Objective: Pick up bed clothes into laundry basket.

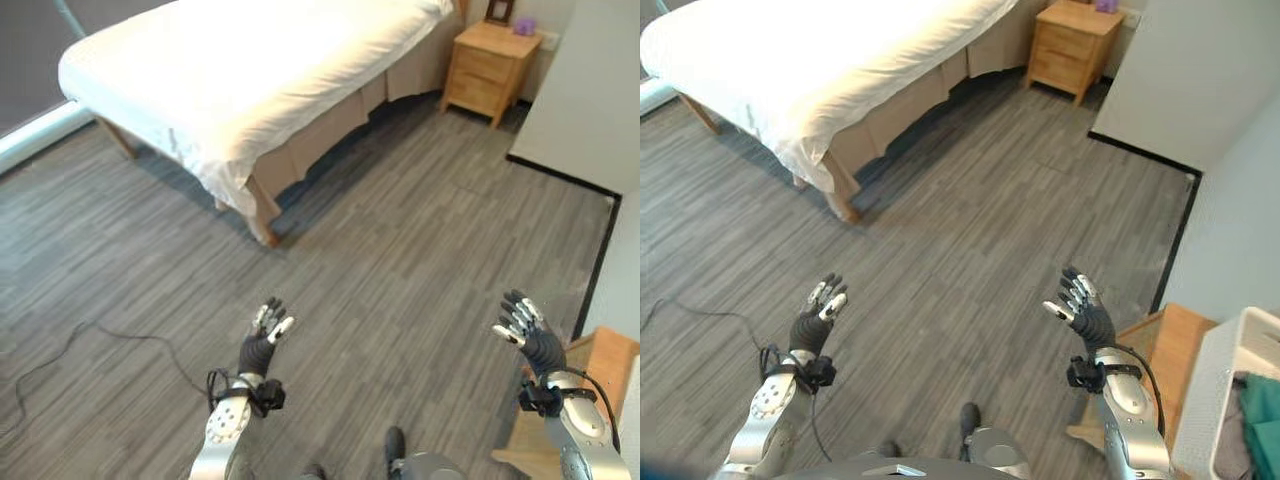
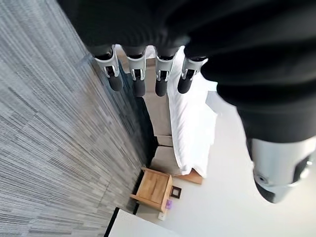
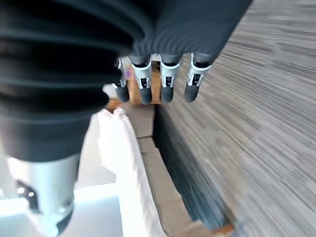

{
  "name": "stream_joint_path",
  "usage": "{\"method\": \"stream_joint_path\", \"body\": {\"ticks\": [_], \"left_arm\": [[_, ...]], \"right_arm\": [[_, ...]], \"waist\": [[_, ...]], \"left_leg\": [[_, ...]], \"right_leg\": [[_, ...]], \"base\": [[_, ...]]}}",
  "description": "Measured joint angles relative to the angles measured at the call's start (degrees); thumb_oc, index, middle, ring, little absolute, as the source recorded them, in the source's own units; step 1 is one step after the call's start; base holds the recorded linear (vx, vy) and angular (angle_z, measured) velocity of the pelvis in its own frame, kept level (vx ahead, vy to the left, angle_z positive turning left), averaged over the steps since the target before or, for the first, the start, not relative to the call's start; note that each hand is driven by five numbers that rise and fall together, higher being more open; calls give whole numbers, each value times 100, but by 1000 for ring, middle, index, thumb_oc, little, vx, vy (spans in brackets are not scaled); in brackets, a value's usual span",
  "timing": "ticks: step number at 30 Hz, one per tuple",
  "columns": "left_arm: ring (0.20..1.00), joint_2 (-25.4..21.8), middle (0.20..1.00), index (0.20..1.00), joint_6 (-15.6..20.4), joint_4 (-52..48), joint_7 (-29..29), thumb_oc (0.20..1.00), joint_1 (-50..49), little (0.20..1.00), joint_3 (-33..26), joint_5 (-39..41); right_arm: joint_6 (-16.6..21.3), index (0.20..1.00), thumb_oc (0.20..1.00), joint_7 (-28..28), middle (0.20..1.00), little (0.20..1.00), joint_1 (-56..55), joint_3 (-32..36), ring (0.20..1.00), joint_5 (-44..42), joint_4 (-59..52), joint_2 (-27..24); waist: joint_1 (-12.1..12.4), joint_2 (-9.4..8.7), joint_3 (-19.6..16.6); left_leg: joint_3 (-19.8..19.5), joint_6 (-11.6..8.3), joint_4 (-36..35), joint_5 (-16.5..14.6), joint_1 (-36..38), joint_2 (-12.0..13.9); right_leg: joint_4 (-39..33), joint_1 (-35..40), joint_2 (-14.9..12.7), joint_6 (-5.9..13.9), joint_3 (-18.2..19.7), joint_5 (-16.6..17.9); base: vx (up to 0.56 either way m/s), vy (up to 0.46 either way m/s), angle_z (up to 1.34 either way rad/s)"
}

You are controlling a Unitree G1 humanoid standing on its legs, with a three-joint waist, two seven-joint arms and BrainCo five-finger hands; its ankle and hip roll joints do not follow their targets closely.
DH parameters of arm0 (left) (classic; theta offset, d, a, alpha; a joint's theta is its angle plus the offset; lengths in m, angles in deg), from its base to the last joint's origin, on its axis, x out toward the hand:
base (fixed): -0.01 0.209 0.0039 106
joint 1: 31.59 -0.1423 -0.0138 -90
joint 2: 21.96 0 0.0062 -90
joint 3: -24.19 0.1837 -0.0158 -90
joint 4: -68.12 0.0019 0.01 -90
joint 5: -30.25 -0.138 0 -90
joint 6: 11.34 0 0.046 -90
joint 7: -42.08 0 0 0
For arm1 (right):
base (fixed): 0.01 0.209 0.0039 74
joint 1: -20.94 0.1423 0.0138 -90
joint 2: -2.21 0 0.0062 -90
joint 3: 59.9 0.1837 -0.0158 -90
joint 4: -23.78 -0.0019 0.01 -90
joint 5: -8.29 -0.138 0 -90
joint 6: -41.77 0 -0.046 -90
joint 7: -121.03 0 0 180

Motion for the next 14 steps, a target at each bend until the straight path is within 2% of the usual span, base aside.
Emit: {"method": "stream_joint_path", "body": {"ticks": [2,4,6,9,14], "left_arm": [[1000,-9,1000,1000,28,-141,54,1000,51,1000,-5,-2],[1000,-26,1000,1000,31,-159,133,1000,50,1000,-18,-3],[1000,-29,1000,1000,27,-157,181,1000,21,1000,-17,-4],[1000,-38,1000,1000,25,-157,186,1000,-111,1000,-64,-13],[1000,-34,1000,1000,25,-157,246,1000,-112,1000,-165,-11]], "right_arm": [[-2,1000,1000,68,1000,1000,-213,-42,1000,0,-108,34],[-8,1000,1000,105,1000,1000,-175,-109,1000,15,-110,19],[-5,1000,1000,106,1000,1000,-156,-180,1000,52,-126,14],[-3,1000,1000,140,1000,1000,-134,-218,1000,115,-142,12],[-3,1000,1000,223,1000,1000,68,-228,1000,121,-141,18]], "waist": [[6,-51,-38],[19,-137,-75],[33,-201,-106],[172,-275,-161],[202,-246,-184]], "left_leg": [[21,64,-12,13,-74,-127],[25,125,-27,48,-142,-252],[43,222,-20,106,-131,-293],[46,243,-4,124,-120,-326],[10,250,-15,133,-20,-318]], "right_leg": [[251,-215,-172,158,16,-127],[338,-345,-295,196,31,-106],[369,-361,-331,221,71,-89],[376,-353,-364,259,67,-64],[286,-205,-328,243,45,-32]], "base": [[4,50,4],[-5,42,-2],[-1,44,1],[9,27,3],[13,23,2]]}}
